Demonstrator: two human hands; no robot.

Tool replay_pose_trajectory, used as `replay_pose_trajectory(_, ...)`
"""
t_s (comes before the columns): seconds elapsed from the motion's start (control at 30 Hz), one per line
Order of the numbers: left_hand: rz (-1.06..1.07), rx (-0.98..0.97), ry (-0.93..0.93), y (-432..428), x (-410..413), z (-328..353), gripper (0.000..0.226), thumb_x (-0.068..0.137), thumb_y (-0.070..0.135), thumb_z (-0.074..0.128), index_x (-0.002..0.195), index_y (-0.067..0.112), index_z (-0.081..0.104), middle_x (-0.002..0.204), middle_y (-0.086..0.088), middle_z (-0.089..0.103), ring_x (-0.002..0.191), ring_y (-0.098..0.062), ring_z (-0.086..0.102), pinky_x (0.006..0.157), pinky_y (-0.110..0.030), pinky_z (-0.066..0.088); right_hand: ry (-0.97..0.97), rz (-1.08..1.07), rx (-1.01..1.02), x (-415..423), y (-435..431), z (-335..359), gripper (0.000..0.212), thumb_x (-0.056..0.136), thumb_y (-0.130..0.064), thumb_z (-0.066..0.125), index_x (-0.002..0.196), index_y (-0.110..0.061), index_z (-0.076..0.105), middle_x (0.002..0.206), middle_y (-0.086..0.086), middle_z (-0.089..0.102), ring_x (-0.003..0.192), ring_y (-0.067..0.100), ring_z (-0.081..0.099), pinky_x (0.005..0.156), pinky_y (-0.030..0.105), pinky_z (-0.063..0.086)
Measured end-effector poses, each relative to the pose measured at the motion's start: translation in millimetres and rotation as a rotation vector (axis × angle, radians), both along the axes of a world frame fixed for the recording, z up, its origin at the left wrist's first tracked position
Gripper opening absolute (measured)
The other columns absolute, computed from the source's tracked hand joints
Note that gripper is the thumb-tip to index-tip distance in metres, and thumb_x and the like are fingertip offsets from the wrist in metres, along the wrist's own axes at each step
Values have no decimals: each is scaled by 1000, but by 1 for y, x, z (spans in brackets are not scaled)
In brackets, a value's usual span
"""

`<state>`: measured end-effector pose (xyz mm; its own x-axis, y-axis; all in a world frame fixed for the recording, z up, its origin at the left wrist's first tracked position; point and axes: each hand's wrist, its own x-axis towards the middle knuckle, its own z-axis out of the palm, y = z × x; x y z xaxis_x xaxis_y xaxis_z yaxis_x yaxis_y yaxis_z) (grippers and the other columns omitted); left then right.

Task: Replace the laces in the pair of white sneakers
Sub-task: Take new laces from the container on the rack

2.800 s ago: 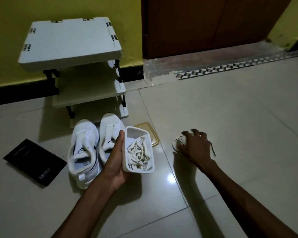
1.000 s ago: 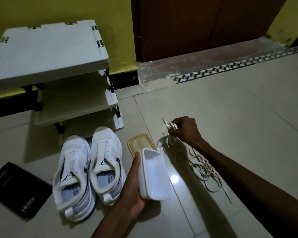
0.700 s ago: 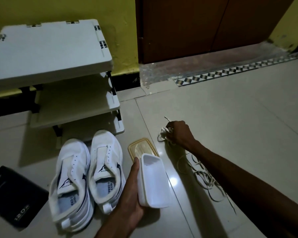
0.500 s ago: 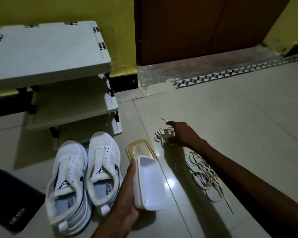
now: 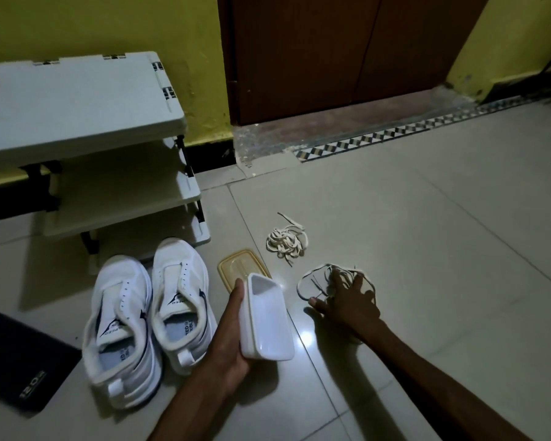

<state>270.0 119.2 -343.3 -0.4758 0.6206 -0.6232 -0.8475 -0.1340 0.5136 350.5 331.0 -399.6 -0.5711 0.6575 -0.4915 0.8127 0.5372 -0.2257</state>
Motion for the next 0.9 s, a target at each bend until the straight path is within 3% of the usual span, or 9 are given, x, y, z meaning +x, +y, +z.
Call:
replay_pose_trajectory(0.07,-81,49,-18,0,-1,2,46,83,51,51,80,10,73,76,-11,69,65,-24,68,62,-37,58,-61,-12,46,-10,-12,0,95,80,-79,43,152,-35,2,157,23,-4,136,54,17,101,60,35)
replay_pose_trajectory(0.17,-134,109,-27,0,-3,4,39,79,48,73,86,10,71,78,-8,72,69,-21,72,66,-35,59,-89,57,237,-22,-27,3,74,89,-63,47,148,-25,24,147,26,26,126,50,37,90,51,46)
replay_pose_trajectory(0.3,-299,102,131,-14,-15,13,30,92,27,64,95,-2,65,94,-21,69,86,-34,69,84,-46,55,106,214,371,-17,-38,2,20,91,-10,51,108,-10,62,109,11,62,103,31,61,76,31,48)
replay_pose_trajectory(0.4,-83,100,-50,-18,-9,-2,47,71,50,74,90,7,66,83,-14,67,69,-28,68,66,-42,58,220,282,376,-6,-38,9,11,70,-2,69,80,-6,65,80,14,65,76,34,67,57,32,45)
replay_pose_trajectory(0.5,43,52,127,-21,-3,7,52,80,59,55,104,13,61,85,-10,68,74,-25,66,72,-40,55,55,237,152,-4,-28,44,17,82,-15,64,96,-6,65,96,12,67,93,29,66,72,30,49)
replay_pose_trajectory(0.6,39,-17,265,-19,-12,17,51,80,57,50,100,12,63,82,-11,68,72,-23,65,72,-36,52,63,254,-442,-4,-21,100,8,82,-8,72,82,-16,76,73,0,70,72,16,67,59,19,52)
replay_pose_trajectory(0.67,1,-2,287,-18,-17,22,59,80,63,53,107,12,65,93,-15,70,83,-29,66,83,-43,52,122,391,-634,-1,-29,138,20,83,-3,69,78,-20,77,68,-6,71,66,9,63,57,17,49)
replay_pose_trajectory(0.8,-50,24,208,-12,-15,29,69,86,63,56,125,7,61,123,-22,62,113,-37,58,109,-53,38,301,393,-746,-13,-54,173,15,86,-1,66,87,-11,78,80,2,74,73,9,65,64,22,50)
replay_pose_trajectory(0.9,-62,133,122,-8,-3,30,58,91,56,55,122,8,65,119,-21,63,109,-35,59,107,-50,40,486,158,-675,-29,-70,167,7,84,-4,70,86,-5,77,82,10,72,66,8,61,57,19,50)
